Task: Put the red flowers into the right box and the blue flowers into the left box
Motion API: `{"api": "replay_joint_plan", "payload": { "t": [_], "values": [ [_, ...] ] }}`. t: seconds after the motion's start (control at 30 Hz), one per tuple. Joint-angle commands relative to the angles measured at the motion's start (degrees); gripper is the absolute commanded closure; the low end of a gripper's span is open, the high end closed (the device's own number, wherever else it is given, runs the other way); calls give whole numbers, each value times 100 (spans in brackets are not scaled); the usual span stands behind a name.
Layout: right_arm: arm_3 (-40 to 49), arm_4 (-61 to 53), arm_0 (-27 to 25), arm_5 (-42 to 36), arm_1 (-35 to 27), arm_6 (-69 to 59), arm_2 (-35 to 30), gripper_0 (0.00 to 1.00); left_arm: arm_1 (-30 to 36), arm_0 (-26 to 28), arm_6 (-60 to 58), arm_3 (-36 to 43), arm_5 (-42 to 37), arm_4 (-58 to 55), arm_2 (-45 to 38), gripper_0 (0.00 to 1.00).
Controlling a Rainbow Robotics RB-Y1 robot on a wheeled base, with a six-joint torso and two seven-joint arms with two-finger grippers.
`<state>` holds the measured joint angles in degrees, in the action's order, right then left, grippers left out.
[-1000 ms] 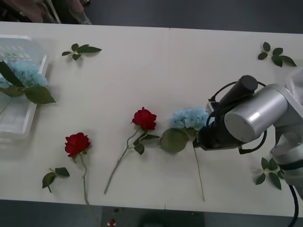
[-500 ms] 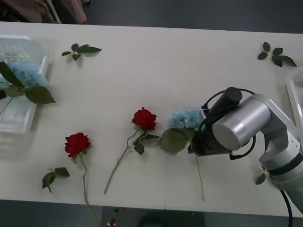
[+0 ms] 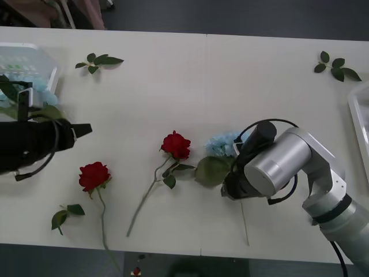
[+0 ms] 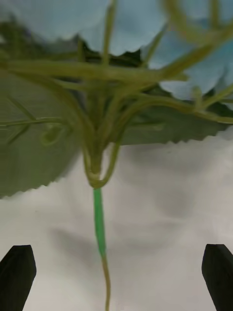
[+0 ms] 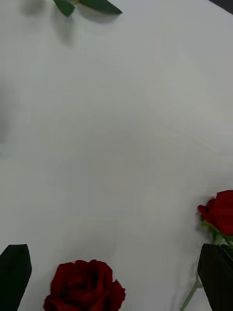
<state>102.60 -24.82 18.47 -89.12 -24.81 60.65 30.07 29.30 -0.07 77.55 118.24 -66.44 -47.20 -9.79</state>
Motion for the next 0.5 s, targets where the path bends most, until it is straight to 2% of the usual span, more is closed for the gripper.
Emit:
{"api": "replay_joint_plan", "payload": {
  "t": [0.03, 0.13, 0.17, 0.2, 0.23, 0.27, 0.3, 0.5],
  "values": [
    [103, 73, -81, 44, 56, -246, 17, 0, -162, 235, -214, 463, -10, 361, 294, 0],
    [103, 73, -81, 35, 56, -229, 17, 0, -197, 552, -267, 718, -1, 510, 443, 0],
    [103, 65, -81, 35, 56, -220, 17, 15, -197, 692, -276, 833, -10, 519, 487, 0],
    [103, 65, -90, 35, 56, -220, 17, 40, -188, 842, -276, 938, -1, 528, 514, 0],
    [103, 65, -90, 35, 64, -211, 17, 58, -188, 921, -276, 1008, -1, 528, 531, 0],
    [94, 73, -98, 35, 73, -220, 17, 96, -162, 1097, -276, 1140, -1, 537, 566, 0],
    [103, 73, -90, 44, 73, -229, 17, 100, -153, 1202, -285, 1219, -10, 537, 566, 0],
    [103, 47, -98, 52, 91, -246, 17, 100, -144, 1712, -293, 1465, -10, 387, 628, 0]
  ]
}}
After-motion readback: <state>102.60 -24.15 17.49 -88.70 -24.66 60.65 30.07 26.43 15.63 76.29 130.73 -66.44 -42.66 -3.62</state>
